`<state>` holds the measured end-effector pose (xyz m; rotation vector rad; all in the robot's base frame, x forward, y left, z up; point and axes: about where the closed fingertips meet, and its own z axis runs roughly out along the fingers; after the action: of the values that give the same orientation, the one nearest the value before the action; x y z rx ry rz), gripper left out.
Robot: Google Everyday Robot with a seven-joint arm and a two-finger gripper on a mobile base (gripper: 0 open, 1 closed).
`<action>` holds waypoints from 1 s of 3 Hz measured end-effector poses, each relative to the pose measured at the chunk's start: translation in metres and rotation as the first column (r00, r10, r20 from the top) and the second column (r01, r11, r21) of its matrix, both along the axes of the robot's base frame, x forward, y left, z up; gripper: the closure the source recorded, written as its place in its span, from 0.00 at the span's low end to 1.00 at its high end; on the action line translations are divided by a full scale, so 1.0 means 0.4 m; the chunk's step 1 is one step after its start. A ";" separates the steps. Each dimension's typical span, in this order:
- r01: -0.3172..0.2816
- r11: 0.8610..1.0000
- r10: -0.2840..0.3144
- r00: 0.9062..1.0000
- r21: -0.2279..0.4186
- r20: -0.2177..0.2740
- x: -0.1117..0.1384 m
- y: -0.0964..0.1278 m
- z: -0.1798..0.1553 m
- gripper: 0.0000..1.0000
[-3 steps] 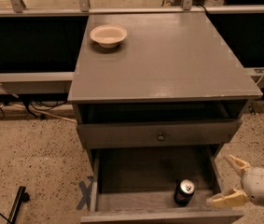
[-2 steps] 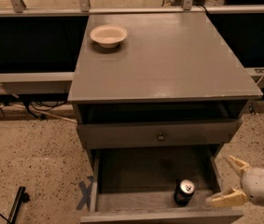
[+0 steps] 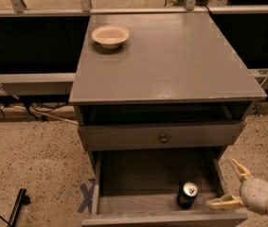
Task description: Pick pepsi can from middle drawer and place on counter
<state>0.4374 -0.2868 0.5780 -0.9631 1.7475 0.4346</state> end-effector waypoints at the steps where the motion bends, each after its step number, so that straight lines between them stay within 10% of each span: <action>1: -0.079 0.997 0.080 0.990 -0.008 0.112 0.016 -0.002 -0.055 0.00; 3: -0.130 0.991 0.132 0.990 -0.038 0.057 0.013 0.025 -0.112 0.05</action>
Offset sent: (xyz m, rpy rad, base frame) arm 0.0056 0.0009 -0.0196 -0.0151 -0.0872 0.0781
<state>0.4428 -0.2768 0.5332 -1.1090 1.6483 0.4566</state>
